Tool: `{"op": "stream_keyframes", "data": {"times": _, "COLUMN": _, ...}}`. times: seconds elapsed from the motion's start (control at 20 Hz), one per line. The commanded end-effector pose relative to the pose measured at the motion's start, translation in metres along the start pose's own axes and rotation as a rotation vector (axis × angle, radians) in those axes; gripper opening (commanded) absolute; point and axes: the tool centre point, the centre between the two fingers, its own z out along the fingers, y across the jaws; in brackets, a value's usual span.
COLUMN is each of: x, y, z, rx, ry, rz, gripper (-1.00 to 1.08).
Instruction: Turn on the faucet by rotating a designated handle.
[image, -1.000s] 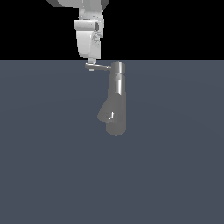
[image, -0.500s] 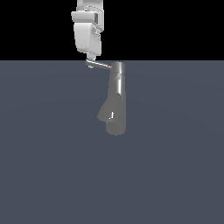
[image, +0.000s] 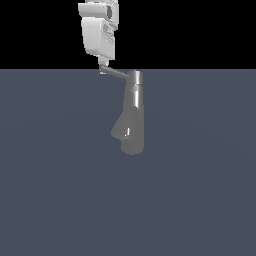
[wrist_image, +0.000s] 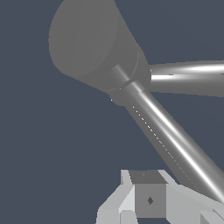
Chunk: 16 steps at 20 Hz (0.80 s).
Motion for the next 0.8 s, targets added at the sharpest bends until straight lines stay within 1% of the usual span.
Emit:
{"op": "stream_keyframes", "data": {"times": 0.0, "x": 0.007, "y": 0.007, "z": -0.002, "rx": -0.005, "ry": 0.001, "rz": 0.002, "gripper": -1.00}}
{"op": "stream_keyframes", "data": {"times": 0.75, "x": 0.042, "y": 0.051, "z": -0.017, "rx": -0.014, "ry": 0.002, "rz": -0.005, "gripper": -1.00}}
